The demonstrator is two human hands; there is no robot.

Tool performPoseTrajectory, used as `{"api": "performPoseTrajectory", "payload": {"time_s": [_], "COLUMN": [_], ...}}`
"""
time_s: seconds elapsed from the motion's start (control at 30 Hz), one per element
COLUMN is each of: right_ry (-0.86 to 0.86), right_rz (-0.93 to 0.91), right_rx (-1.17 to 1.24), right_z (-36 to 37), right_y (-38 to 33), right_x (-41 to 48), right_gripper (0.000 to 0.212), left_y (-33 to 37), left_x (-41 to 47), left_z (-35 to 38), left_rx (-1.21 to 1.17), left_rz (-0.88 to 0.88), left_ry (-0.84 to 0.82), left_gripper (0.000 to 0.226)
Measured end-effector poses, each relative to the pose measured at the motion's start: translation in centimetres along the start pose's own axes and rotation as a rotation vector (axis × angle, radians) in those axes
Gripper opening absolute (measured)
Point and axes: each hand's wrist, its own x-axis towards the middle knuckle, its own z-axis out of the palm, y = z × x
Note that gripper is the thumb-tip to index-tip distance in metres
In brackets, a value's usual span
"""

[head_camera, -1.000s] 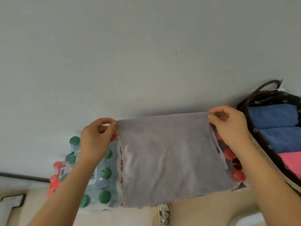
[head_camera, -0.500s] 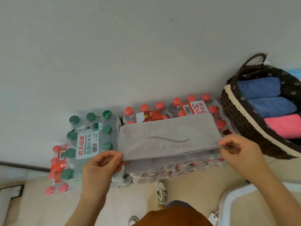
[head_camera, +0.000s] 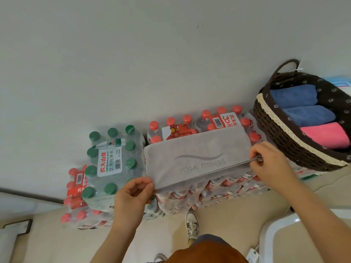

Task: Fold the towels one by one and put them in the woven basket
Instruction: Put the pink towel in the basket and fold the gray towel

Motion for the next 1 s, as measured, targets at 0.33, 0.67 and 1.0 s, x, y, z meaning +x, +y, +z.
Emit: {"api": "performPoseTrajectory", "payload": {"time_s": [0.33, 0.67, 1.0], "right_ry": [0.022, -0.045, -0.068], "right_rz": [-0.109, -0.203, -0.210], "right_rx": [-0.242, -0.280, -0.277], "right_z": [1.5, 1.2, 1.1], "right_y": [2.3, 2.4, 2.7], "right_x": [-0.3, -0.8, -0.4], "right_gripper": [0.029, 0.032, 0.036], "left_y": [-2.1, -4.4, -4.2], "left_x": [-0.2, 1.4, 3.0], "left_z": [0.8, 0.6, 1.3], "left_rx": [0.401, 0.953, 1.140], "left_rz": [0.177, 0.766, 0.919], "left_ry": [0.020, -0.126, -0.056], "left_gripper": [0.026, 0.046, 0.026]}}
